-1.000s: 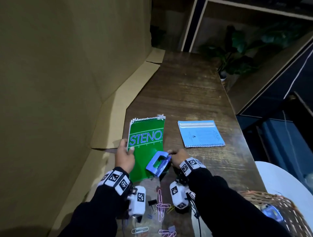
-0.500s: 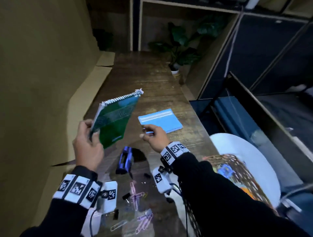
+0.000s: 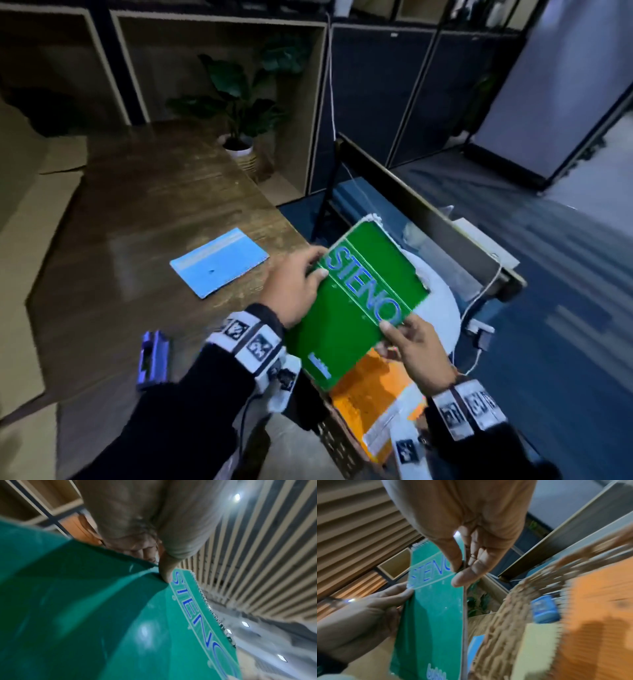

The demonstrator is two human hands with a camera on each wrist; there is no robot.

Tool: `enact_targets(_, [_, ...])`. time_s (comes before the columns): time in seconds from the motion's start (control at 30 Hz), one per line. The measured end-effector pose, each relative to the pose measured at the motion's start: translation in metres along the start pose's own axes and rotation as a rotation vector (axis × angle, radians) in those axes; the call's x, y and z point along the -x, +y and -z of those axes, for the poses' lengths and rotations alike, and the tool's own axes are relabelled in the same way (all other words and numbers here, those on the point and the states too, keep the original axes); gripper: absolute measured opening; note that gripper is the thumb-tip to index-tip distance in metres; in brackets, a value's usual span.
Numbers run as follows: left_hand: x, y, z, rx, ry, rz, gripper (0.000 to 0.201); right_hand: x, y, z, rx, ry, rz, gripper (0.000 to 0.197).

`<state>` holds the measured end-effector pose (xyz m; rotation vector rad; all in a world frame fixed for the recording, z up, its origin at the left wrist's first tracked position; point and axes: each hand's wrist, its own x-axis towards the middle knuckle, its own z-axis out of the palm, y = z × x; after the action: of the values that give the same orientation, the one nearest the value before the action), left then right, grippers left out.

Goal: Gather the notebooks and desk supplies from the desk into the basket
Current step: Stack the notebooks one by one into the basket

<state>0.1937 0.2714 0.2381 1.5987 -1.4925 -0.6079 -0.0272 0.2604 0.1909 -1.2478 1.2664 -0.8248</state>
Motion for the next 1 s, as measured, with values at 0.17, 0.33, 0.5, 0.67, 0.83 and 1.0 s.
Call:
enact_targets(0.17, [-0.011, 0.000, -0.103, -0.389, -0.489, 0.027, 0.046, 0.033, 0.051, 0.054, 0.130, 0.228, -0.192, 0.043])
enact_targets(0.33, [0.003, -0.022, -0.153, -0.560, -0.780, 0.183, 0.045, 0.031, 0.079, 0.060, 0.563, 0.292, -0.353, 0.042])
enact_targets(0.5, [0.010, -0.042, -0.166, -0.617, -0.837, 0.286, 0.053, 0.026, 0.069, 0.049, 0.858, 0.203, -0.466, 0.047])
enact_targets(0.67, [0.014, -0.039, -0.154, -0.526, -0.763, 0.245, 0.048, 0.025, 0.050, 0.062, 1.112, 0.147, -0.470, 0.040])
enact_targets(0.83, [-0.006, -0.060, -0.076, -0.121, -0.135, 0.346, 0.029, 0.002, -0.001, 0.053, 1.184, 0.177, -0.269, 0.044])
enact_targets(1.0, [-0.025, -0.126, 0.012, 0.020, 0.290, 0.650, 0.023, -0.067, -0.033, -0.034, 0.379, -0.122, -0.082, 0.024])
